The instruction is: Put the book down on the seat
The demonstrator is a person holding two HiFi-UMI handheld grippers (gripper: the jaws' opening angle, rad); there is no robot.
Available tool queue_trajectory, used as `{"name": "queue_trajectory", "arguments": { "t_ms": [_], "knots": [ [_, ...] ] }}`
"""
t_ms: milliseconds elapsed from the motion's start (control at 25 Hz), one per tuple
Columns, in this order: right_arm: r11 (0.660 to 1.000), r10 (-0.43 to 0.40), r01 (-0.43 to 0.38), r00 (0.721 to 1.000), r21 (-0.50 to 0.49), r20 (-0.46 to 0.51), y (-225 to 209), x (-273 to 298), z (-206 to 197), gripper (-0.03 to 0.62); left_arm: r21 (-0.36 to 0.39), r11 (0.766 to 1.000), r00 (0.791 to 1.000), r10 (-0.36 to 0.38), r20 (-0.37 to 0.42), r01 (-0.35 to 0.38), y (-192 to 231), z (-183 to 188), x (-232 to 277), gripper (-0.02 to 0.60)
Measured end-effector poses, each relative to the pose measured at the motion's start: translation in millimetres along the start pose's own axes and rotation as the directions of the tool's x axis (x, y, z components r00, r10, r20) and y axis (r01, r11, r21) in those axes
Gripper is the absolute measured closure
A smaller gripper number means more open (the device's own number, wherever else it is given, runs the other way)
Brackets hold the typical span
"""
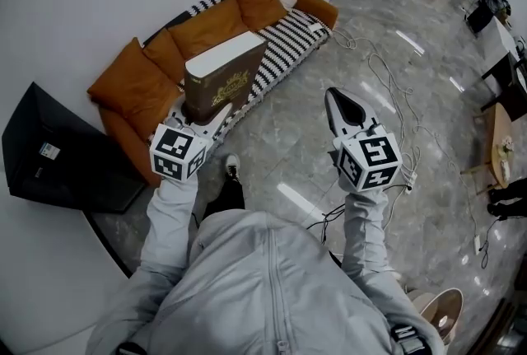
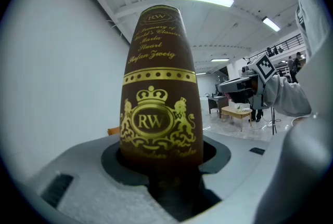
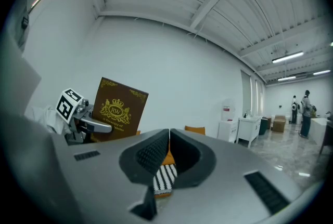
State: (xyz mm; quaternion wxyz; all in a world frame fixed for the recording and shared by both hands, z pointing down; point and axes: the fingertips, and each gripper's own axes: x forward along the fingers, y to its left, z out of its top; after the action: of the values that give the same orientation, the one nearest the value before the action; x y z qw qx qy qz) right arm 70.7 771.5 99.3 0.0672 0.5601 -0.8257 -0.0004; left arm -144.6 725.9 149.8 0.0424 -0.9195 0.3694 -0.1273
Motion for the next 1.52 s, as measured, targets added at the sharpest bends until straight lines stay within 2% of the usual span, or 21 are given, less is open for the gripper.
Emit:
{"name": "queue_trajectory", "arguments": {
  "t_ms": [280, 520, 840, 1200, 1520],
  "knots": [
    [1.000, -0.005, 0.005, 1.000, -0.009, -0.002, -9.0, 21.2, -0.4, 0.565, 0.011, 1.000, 1.000, -0.008, 0.021, 0.008, 16.3, 3.5, 22.9, 0.344],
    [1.000, -0.014, 0.014, 1.000, 0.003, -0.024, -26.6, 66.0, -12.1, 0.565, -0.003, 1.000, 1.000, -0.017, 0.015, 0.017, 50.4, -8.6, 62.5, 0.344],
    [0.996, -0.062, 0.066, 0.996, 0.064, -0.061, -81.7, 182.0, -18.0, 0.564, -0.031, 0.999, 0.999, -0.026, 0.020, 0.026, 147.6, -17.4, 158.4, 0.343],
    [0.997, -0.060, 0.064, 0.996, 0.050, -0.070, -122.1, 317.4, 7.0, 0.565, -0.040, 0.998, 0.999, -0.049, 0.002, 0.049, 262.5, -13.2, 250.2, 0.343],
    [0.994, -0.080, 0.085, 0.993, 0.063, -0.090, -143.3, 387.8, 8.8, 0.565, -0.067, 0.996, 0.998, -0.060, -0.016, 0.059, 324.2, -26.3, 300.6, 0.342]
  ]
}}
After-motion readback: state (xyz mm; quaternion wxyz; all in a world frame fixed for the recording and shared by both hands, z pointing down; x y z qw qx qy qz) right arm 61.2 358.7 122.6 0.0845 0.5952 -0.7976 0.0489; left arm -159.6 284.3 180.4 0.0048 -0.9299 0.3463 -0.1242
